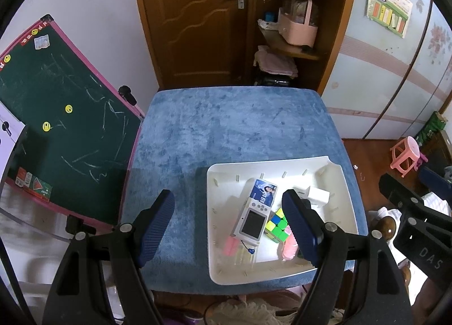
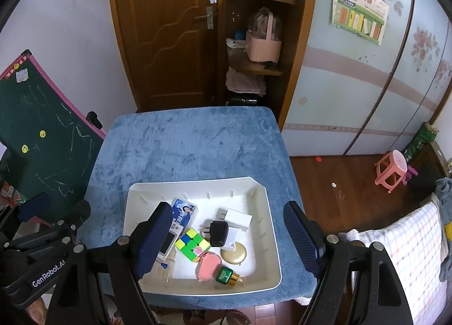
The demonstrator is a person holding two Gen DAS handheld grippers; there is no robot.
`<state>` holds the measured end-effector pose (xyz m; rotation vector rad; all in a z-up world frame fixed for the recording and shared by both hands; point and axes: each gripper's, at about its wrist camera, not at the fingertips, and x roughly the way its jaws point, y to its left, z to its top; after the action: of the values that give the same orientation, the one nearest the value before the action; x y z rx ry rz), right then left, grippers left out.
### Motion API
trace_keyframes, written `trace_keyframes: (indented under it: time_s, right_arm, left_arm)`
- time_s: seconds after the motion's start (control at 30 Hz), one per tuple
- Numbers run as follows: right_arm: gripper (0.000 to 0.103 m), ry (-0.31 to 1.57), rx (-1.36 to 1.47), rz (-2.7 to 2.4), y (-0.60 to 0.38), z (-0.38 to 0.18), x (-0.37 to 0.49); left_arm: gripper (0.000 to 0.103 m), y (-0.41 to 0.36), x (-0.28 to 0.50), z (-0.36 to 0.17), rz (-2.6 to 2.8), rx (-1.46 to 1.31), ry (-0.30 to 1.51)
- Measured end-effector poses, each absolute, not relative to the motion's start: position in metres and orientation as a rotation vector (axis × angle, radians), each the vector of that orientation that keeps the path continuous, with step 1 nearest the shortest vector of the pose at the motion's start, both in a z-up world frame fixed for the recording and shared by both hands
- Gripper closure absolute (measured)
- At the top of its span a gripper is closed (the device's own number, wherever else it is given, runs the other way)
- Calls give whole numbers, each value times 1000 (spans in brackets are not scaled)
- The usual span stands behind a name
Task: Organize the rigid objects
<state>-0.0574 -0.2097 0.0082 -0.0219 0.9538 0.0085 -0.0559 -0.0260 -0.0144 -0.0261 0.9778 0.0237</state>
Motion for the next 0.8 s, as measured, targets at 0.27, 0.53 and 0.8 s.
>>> trace_keyframes:
  time_s: [0.27, 0.53, 0.8]
  right_arm:
    - [22, 966, -30, 18, -207, 5, -52]
    - [22, 977, -34, 20, -207, 2, -47]
    - [22, 982, -34, 24, -205, -1, -45]
  left_arm:
    - [22, -24, -55, -15, 26, -24, 979]
    - [22, -21, -52, -17, 26, -40, 981]
    - [21, -22, -51, -18, 29, -39, 982]
